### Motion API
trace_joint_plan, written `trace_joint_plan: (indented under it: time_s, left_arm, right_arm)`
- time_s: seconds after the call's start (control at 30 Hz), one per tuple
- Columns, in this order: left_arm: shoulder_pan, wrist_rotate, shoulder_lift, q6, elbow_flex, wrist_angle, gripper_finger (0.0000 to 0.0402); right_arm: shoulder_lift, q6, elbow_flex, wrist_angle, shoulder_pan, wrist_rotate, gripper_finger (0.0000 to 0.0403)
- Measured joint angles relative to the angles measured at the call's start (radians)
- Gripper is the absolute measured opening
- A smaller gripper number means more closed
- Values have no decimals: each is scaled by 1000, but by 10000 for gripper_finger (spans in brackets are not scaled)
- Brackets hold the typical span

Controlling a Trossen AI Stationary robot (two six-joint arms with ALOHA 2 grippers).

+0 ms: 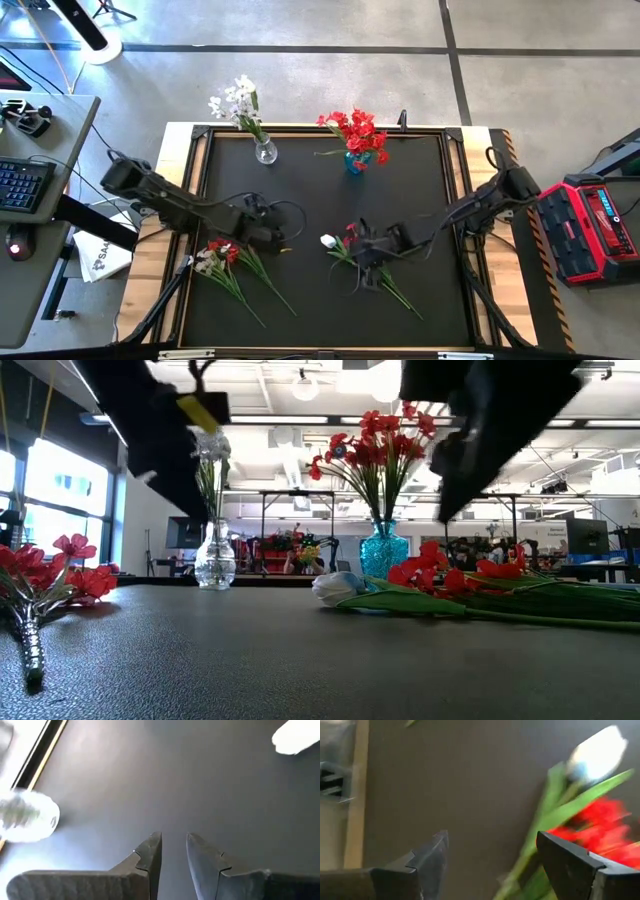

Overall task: Sort flowers into vase by color
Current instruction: Put the white tulip into the transparent vase

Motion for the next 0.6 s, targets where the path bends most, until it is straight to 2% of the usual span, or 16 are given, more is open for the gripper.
trace_joint_plan:
  time_s: [0.1,0.2,0.27,0.4,0.5,0.6]
  left_arm:
    - [18,28,0,148,-62,205,76]
    - [44,100,-8,277,-136,398,76]
    - [67,143,-8,333,-177,509,76]
    - [97,178,-8,367,-229,611,76]
    - [102,180,-8,350,-238,598,76]
    - [95,180,-8,344,-238,591,76]
  right_arm:
    - [16,98,-2,8,33,-101,275]
    - [38,213,-28,11,55,-81,275]
    - [57,249,-40,-8,61,-23,275]
    - [98,252,-40,4,51,92,275]
    - [141,234,-41,9,32,129,273]
    - [176,211,-39,11,11,137,255]
